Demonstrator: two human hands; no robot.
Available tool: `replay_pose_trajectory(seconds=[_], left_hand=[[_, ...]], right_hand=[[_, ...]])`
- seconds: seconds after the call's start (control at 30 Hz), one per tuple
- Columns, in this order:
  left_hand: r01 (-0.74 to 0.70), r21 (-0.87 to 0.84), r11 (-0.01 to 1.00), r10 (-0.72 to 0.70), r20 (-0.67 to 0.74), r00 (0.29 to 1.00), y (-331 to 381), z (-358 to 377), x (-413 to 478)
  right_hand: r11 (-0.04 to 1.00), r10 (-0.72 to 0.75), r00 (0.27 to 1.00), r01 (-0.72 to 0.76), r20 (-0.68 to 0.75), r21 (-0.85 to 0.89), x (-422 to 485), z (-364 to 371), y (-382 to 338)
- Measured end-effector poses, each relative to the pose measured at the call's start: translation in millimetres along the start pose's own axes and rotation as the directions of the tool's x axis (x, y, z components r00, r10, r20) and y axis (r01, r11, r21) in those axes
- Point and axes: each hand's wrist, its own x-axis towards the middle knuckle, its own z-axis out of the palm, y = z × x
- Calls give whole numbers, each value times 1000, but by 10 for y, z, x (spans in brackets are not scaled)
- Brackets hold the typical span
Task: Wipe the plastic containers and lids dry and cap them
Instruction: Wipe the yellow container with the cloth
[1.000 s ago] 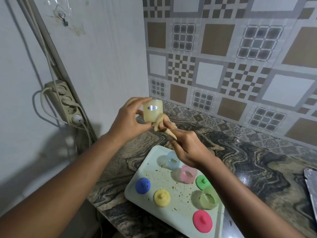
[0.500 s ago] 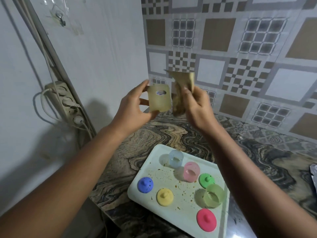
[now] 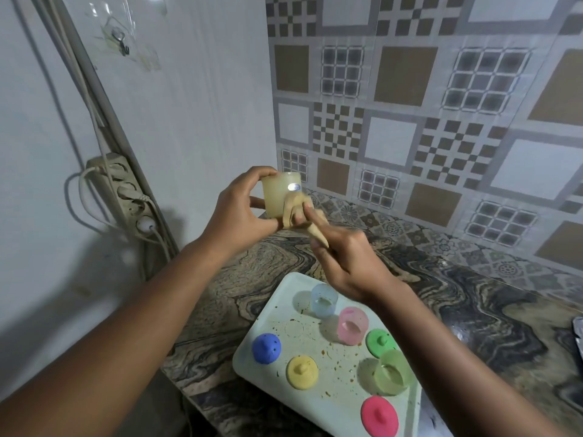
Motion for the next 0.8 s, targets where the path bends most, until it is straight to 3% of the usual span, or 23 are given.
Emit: replay_pose_trajectory(seconds=[0.1,0.2,0.27,0.37,0.47,0.6,0.8], left_hand=[[15,15,1000,-15,10,1000,-30,-24,-26],[10,41,999,-11,35,999,-60,-4,-70],[32,52,998,-34,34,999,-64,33,-100],[47,36,998,-49,51,998,-38,88,-130],[15,25,1000,-17,81,997,7,142,-138],[8,-9,1000,-8,74,997,41,205,-134],[50,-30,998,-48,53,997,-65,189,-137]], right_hand=[[993,100,988,-106,120,44,-194,38,121],[820,421,907,-393,27,416,-229,48,212],[712,537,841,-407,-70,572,-132,-9,232],[682,549,825,-351,-133,642,93,-129,147],[766,462,881,-338,-104,547,262,-175,48],[934,329,942,-314,-63,172,314,-135,19],[970,238,970,-236,-42,52,168,-78,53]])
